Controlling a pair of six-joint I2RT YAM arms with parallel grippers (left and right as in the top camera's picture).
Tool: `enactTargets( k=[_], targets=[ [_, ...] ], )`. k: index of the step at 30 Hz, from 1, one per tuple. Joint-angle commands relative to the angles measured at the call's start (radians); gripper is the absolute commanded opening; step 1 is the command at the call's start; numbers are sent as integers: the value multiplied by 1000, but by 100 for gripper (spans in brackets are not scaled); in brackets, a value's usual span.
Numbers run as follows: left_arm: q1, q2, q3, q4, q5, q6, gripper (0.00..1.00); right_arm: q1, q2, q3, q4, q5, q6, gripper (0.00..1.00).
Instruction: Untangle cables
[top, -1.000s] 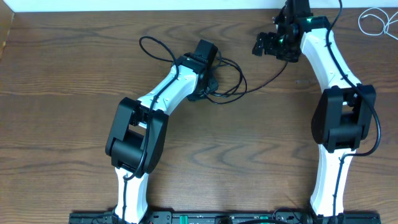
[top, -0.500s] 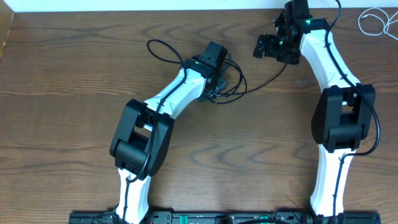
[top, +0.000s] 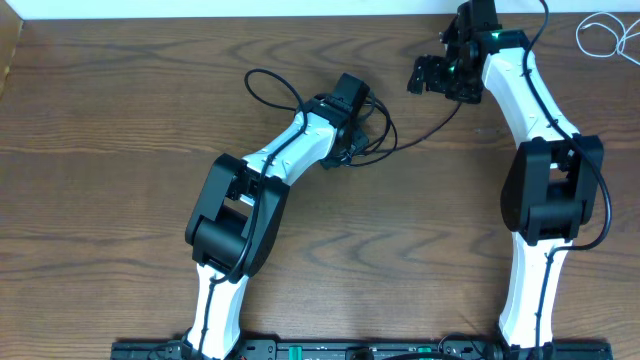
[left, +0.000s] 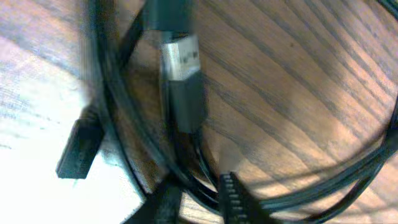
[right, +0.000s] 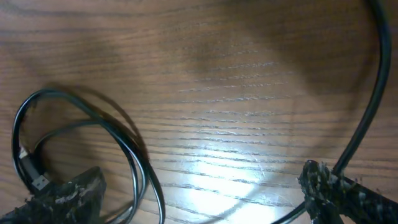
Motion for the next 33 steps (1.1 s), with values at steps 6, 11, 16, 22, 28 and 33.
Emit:
enactTargets(
  k=[6, 11, 16, 22, 28, 33],
  targets=[
    [-1, -3, -8, -6, -15, 84, 8, 5, -35, -7, 0, 8, 12, 98],
    [-1, -104, -8, -14, -72, 191, 8, 15, -35, -7, -6, 8, 11, 98],
    [-1, -275, -8, -26, -93, 333, 7, 34, -35, -7, -4, 7, -7, 99],
    [-1, -457, -8, -37, -93, 389, 7, 49, -35, -7, 3, 8, -8, 99],
    [0, -628, -8, -23, -93, 496, 7, 35, -35, -7, 3, 5, -6, 99],
    [0, -755, -8, 5, -93, 505, 7, 32, -35, -7, 3, -28, -7, 99]
  ],
)
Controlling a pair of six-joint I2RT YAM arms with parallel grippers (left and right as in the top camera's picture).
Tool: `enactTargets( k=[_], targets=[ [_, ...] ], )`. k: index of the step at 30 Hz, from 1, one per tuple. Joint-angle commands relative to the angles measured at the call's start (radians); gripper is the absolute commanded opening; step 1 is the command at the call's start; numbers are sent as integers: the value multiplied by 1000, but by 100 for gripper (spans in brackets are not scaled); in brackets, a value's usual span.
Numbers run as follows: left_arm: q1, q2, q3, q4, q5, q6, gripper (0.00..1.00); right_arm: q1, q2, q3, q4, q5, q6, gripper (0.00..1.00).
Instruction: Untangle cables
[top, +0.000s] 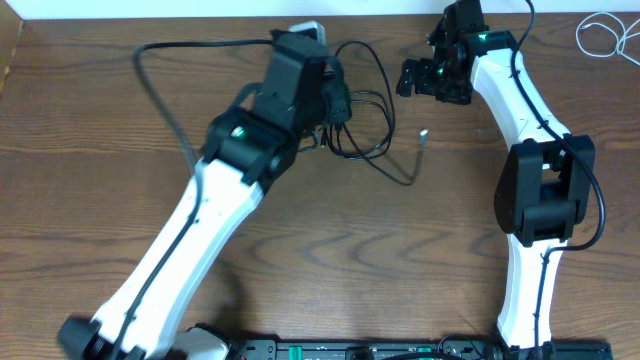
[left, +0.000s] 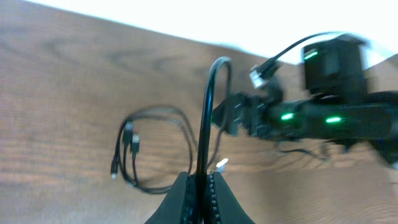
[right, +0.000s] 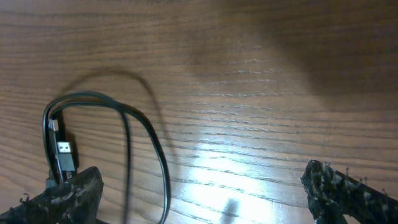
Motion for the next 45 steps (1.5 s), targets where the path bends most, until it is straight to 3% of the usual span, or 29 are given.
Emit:
enactTargets(
  k=[1, 4, 6, 12, 19, 25, 34, 36, 39, 45],
  targets=[
    [1, -95, 6, 24, -13, 36, 8, -9, -35, -6, 3, -25, -6, 99],
    [1, -137, 6, 49, -13, 36, 8, -10, -35, -6, 3, -51, -7, 99],
    [0, -186, 6, 87, -13, 37, 7, -19, -35, -6, 18, -207, -95, 99],
    [1, -231, 6, 165, -13, 121, 7, -17, -35, -6, 16, -385, -100, 98],
    [34, -292, 6, 285, -25, 159, 7, 5, -35, -6, -11, -384, -90, 96],
    [133, -410, 10, 388, -43, 159, 7, 21, -35, -6, -18, -413, -169, 97],
    [145, -459, 10, 404, -298, 159, 8, 62, -35, -6, -8, -403, -214, 97],
    [145, -459, 10, 367, -339, 181, 7, 62, -35, -6, 2, -443, -279, 96],
    [145, -447, 10, 267, -314, 185, 7, 63, -35, -6, -11, -607, -454, 97],
    [145, -436, 10, 294, -270, 185, 8, 104, -35, -6, -51, -644, -528, 97]
  ],
)
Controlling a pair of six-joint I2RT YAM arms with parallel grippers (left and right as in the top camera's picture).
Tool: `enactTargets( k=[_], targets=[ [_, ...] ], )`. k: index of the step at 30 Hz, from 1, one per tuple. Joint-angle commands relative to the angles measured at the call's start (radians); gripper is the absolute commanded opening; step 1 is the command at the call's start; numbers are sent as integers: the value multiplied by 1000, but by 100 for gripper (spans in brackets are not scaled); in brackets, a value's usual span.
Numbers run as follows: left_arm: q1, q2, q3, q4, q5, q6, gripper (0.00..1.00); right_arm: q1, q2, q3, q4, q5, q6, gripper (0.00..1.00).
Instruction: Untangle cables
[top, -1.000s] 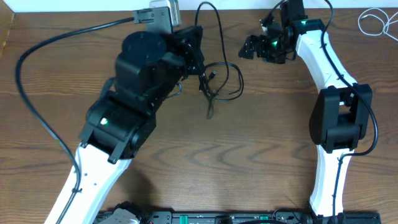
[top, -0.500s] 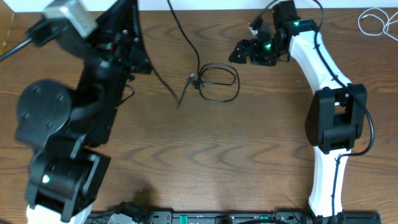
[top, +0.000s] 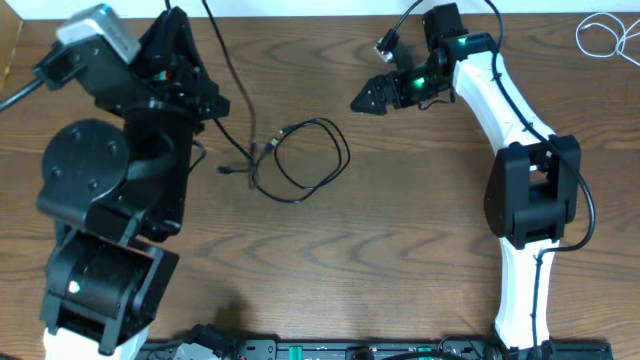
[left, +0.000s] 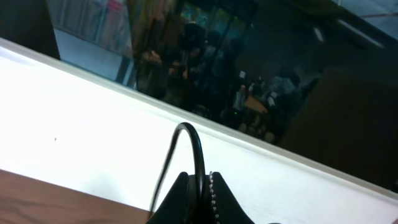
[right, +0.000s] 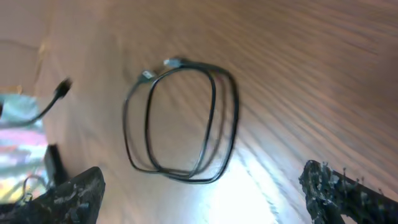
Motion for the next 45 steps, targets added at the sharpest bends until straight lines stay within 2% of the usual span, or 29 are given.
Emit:
enactTargets(
  k=[1, 5, 8, 11, 12, 15, 21, 23, 29, 31, 34, 36, 38, 40, 42, 45],
  targets=[
    [5, -6, 12, 49, 15, 23, 7, 43, -35, -4, -15, -66, -98, 97],
    [5, -16, 12, 93, 16, 22, 8, 103, -35, -4, -17, -33, -132, 94],
    [5, -10, 12, -5, 49, 11, 7, 113, -42, 5, -5, -96, -132, 94],
    [5, 30, 12, -165, 114, 12, 8, 90, -100, 12, -3, -221, -218, 96],
    [5, 54, 12, -225, 172, 14, 8, 77, -148, 12, -2, -220, -249, 97],
    [5, 97, 12, -271, 303, 48, 7, 66, -229, 12, -3, -220, -314, 98],
    [5, 163, 12, -233, 725, 208, 8, 68, -385, 12, -2, -220, -415, 98],
    [5, 169, 13, -217, 824, 230, 7, 68, -438, 12, -3, -221, -436, 98],
    [5, 166, 16, -179, 942, 230, 7, 78, -579, 12, -32, -206, -534, 99],
    [5, 167, 16, -153, 1021, 220, 7, 92, -596, 12, -33, -152, -543, 97],
    [5, 167, 16, -155, 1062, 190, 7, 100, -595, 12, -32, -134, -543, 87],
    [5, 167, 16, -165, 1062, 179, 7, 101, -595, 12, -29, -134, -543, 84],
    [5, 167, 16, -179, 1063, 179, 7, 101, -595, 12, -22, -134, -543, 75],
    [5, 168, 16, -193, 1062, 180, 7, 100, -595, 12, -16, -133, -543, 59],
    [5, 168, 16, -205, 1059, 180, 7, 100, -595, 12, -5, -134, -542, 28],
    [5, 169, 16, -211, 1059, 180, 7, 94, -595, 12, 6, -134, -539, 1]
  ],
)
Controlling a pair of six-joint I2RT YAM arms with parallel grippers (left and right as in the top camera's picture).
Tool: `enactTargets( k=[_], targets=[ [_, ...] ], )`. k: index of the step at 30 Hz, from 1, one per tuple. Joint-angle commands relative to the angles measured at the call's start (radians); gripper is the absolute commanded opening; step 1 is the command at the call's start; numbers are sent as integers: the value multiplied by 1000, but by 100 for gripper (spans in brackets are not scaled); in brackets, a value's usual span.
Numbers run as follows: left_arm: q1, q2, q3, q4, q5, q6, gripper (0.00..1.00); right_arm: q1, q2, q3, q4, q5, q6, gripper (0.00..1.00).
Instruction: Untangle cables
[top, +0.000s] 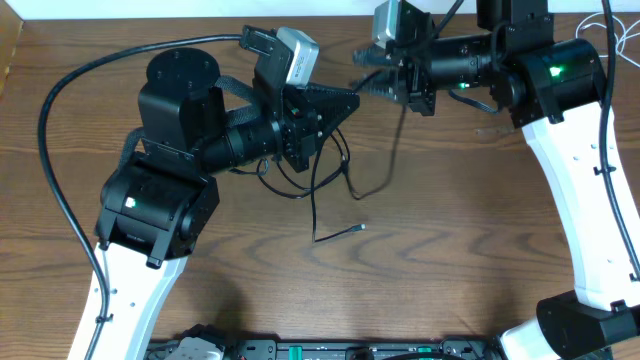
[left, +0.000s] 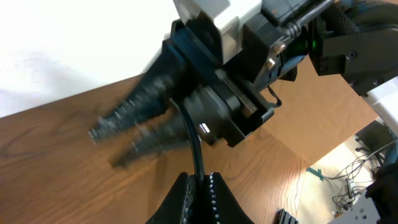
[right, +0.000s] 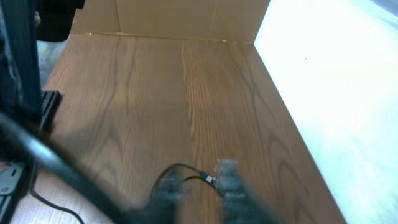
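Black cable loops lie mid-table, one free end trailing toward the front. My left gripper is shut on a black cable strand that rises out of its jaws. In the overhead view the left gripper is held high and points right. It faces my right gripper, which points left. The right gripper shows blurred fingers with a gap between them. Far below it lie a cable loop and its plug. Another strand hangs beside the right gripper.
A white cable lies at the table's back right corner. A cardboard wall stands at the far table end in the right wrist view. The left arm's own thick cable arcs over the left side.
My left gripper, then high over the left side and facing the wall, now points right at the right gripper. The right arm rose and its fingers stand closer together. The loops shifted, with an end now trailing forward.
My left gripper was down in the tangle at mid-table while the right stood open at the back. Then the left was shut on a strand, lifted. Then it was high at the left, leaving a loop lying centre. Now both grippers face each other above the loops.
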Motion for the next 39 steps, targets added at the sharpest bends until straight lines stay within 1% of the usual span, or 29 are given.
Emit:
enactTargets(
  k=[1, 3, 6, 8, 9, 10, 11, 15, 17, 20, 22, 26, 29, 33, 35, 39],
  targets=[
    [4, -11, 12, -3, 23, -13, 7, -4, -3, 8, 10, -3, 2, 1],
    [4, -10, 12, -3, 22, -13, 8, -10, -3, 8, 24, -2, 38, 1],
    [4, -10, 12, -4, -5, -13, 8, -34, -3, 8, 72, 2, 143, 1],
    [4, -9, 12, -7, -11, -13, 21, -64, -3, 8, 122, 19, 245, 1],
    [4, -7, 12, -10, -11, -13, 31, -93, -3, 8, 165, 44, 343, 1],
    [4, -4, 12, -12, -11, -13, 44, -134, -3, 8, 217, 76, 459, 1],
    [4, -2, 12, -15, -11, -13, 48, -161, -3, 8, 246, 91, 518, 1],
    [4, 8, 12, -21, -11, -12, 50, -274, -3, 8, 354, 177, 690, 1],
    [4, 15, 12, -21, -11, -13, 50, -326, -3, 8, 401, 223, 744, 1],
    [4, 28, 12, -22, -11, -13, 50, -404, -3, 8, 459, 330, 781, 1],
    [4, 39, 12, -25, -11, -12, 50, -467, -1, 8, 466, 486, 780, 1],
    [4, 43, 12, -26, -11, -12, 50, -553, 16, 8, 420, 630, 779, 1],
    [4, 47, 12, -26, -12, -12, 50, -625, 36, 8, 396, 691, 778, 1],
    [4, 48, 12, -30, -11, -12, 51, -722, 85, 8, 410, 796, 776, 1],
    [4, 48, 12, -29, -11, -12, 50, -802, 143, 8, 445, 805, 776, 1],
    [4, 48, 12, -29, -12, -12, 51, -887, 232, 8, 509, 805, 776, 1]
  ],
)
